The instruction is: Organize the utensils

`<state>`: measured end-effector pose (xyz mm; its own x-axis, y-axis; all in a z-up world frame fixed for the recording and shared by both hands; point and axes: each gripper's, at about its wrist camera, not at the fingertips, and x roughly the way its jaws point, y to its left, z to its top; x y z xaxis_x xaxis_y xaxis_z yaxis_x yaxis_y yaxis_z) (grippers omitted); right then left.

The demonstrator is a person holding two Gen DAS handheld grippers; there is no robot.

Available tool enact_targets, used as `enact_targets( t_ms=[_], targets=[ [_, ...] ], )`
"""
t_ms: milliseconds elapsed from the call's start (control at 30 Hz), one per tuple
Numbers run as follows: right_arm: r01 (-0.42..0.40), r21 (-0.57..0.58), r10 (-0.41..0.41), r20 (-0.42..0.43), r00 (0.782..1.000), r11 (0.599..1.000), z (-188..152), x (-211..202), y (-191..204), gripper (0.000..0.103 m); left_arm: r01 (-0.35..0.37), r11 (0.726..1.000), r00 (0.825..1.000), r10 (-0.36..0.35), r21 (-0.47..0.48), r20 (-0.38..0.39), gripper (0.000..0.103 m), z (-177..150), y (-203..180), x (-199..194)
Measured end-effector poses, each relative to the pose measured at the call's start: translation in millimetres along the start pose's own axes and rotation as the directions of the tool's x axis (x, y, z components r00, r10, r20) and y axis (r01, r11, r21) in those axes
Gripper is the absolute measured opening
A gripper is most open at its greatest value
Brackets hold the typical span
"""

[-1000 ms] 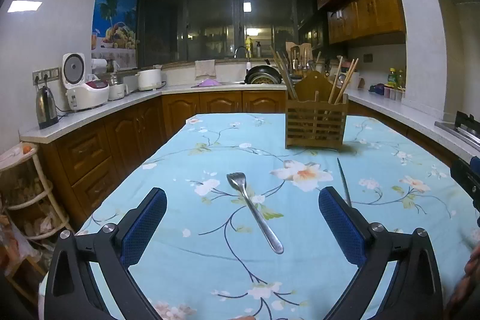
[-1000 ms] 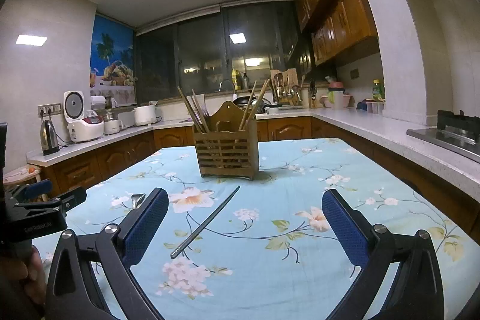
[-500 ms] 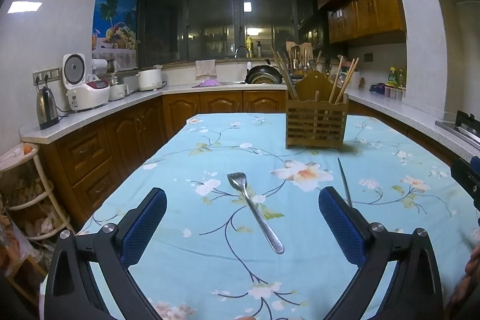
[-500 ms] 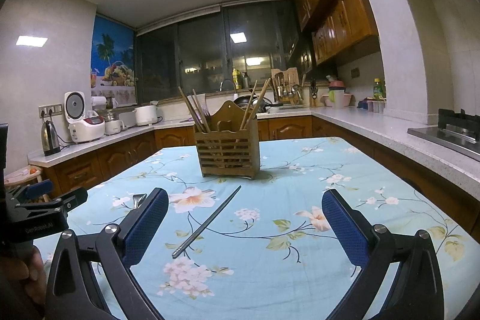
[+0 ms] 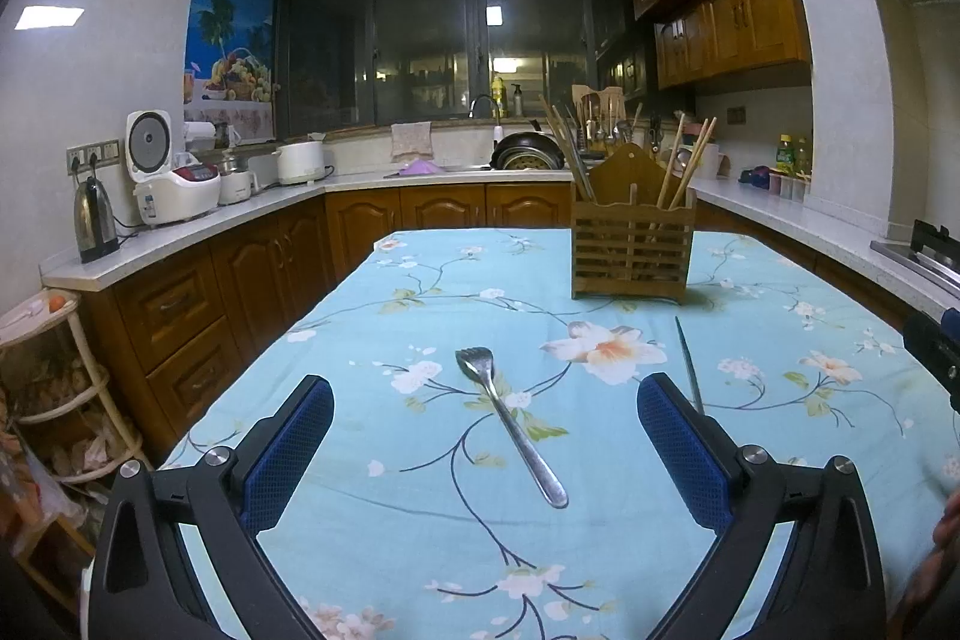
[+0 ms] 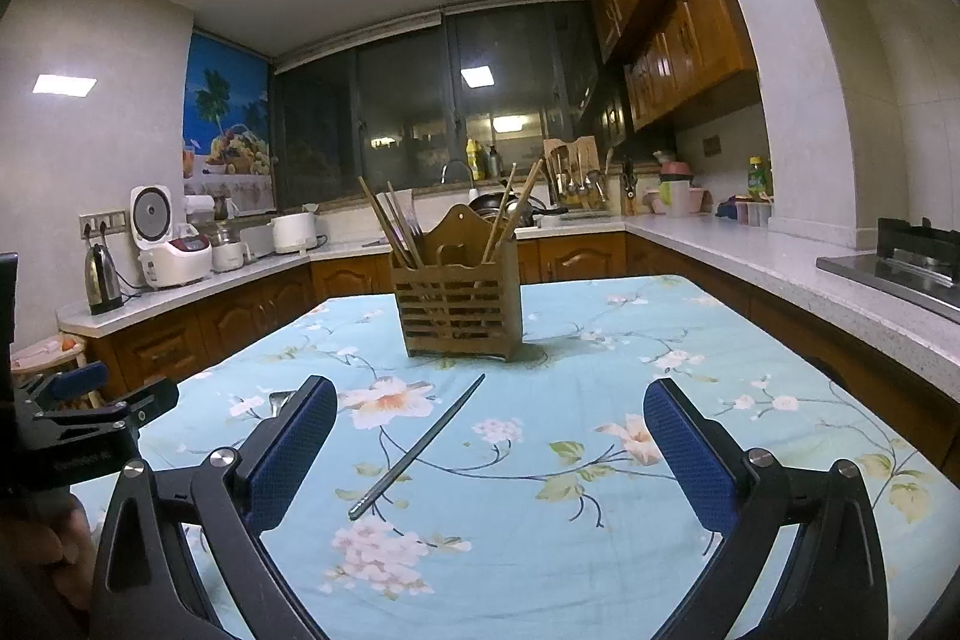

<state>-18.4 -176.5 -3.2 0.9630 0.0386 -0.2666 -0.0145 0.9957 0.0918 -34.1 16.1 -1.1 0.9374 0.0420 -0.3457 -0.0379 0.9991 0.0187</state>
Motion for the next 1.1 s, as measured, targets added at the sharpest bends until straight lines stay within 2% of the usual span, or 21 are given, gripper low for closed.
enact_targets(
  t_ms=[1100],
  targets=[
    [-0.020, 0.007, 0.020, 0.015, 1.000, 1.000, 7.2, -4.8, 4.6, 0.103, 0.003, 1.000, 1.000, -0.003, 0.006, 0.011, 0.102, 0.6, -3.5, -3.4]
  ],
)
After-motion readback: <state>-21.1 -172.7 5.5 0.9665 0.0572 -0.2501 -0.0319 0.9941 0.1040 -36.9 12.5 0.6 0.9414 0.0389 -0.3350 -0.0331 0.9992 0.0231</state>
